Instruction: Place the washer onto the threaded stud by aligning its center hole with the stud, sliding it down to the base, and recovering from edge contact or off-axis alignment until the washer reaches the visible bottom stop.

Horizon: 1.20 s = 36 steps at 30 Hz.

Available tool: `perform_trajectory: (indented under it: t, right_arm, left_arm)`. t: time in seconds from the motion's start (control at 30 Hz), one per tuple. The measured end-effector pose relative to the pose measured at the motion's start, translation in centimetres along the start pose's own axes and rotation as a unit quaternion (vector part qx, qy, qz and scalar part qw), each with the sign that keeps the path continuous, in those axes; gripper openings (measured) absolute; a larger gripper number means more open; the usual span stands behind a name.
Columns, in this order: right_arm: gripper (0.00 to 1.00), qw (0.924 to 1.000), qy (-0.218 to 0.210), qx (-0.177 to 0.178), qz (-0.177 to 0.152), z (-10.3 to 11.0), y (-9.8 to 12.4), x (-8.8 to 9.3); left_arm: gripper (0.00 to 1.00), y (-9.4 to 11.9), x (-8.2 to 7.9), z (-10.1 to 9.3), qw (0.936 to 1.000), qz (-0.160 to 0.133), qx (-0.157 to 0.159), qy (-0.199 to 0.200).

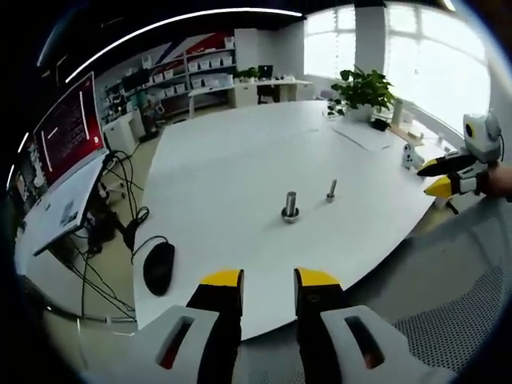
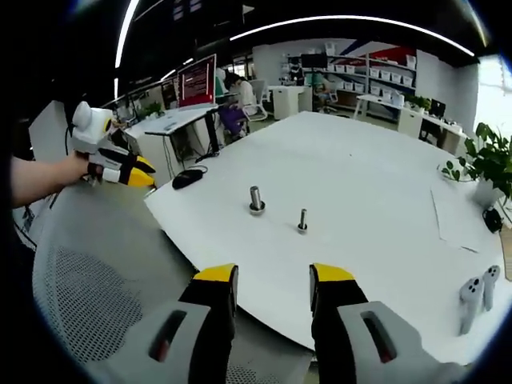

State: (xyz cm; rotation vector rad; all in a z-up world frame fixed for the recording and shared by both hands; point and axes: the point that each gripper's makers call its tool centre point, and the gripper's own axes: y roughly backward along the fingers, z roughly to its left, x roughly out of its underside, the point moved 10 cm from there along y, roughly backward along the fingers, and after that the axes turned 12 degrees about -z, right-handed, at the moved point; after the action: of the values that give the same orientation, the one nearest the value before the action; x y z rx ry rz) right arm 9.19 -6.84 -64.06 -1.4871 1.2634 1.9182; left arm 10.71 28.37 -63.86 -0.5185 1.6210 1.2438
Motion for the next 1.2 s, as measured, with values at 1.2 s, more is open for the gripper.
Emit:
perform_trajectory:
  t: [1.2]
  right_arm:
    - [0.38,0.9961,-0.037,0.056,0.056,-1.3,0.1,1.3]
  left_arm:
    - [0.27,0.1,-0.7,-0.9,0.9975,-0.033,0.058,0.020]
